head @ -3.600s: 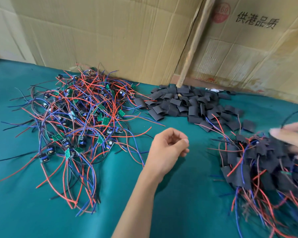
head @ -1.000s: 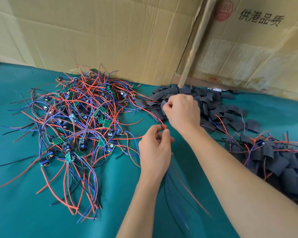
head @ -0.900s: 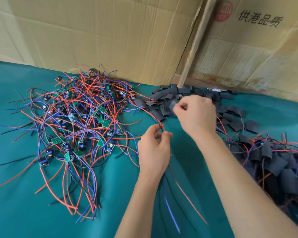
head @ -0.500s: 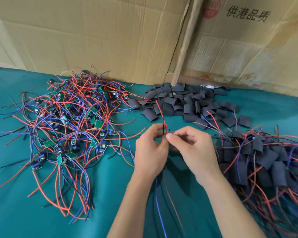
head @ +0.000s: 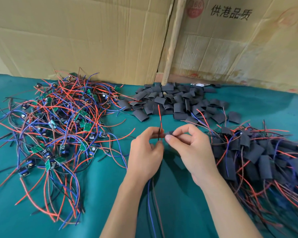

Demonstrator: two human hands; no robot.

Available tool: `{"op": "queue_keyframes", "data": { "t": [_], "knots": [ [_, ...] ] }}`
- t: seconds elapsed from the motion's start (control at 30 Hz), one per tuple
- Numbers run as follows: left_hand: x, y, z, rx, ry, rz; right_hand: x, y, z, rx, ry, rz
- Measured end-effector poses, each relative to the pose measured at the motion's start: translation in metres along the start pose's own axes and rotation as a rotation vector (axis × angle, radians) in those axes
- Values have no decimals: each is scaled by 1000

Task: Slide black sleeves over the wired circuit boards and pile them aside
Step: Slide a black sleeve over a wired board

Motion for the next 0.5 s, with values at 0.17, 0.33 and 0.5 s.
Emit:
{"op": "queue_keyframes", "data": {
  "t": [0.17, 0.33, 0.5],
  "knots": [
    [-1, -4, -5, 17, 5, -35, 6, 21, -8, 231, 55, 77],
    [-1, -6, -1, 119, -46, -74, 6, 33, -12, 453, 105, 195],
    [-3, -9, 1, 147, -83, -112, 3, 35, -14, 496, 162, 319]
  ]
}}
Point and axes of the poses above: each hand's wrist, its own x-axis towards the middle knuckle, its own y-axis out of the back of the hand, z = x × y, the point moved 3 cm from there along x, towards the middle knuckle, and after that the axes turned 11 degrees about -y, right-handed, at the moved point
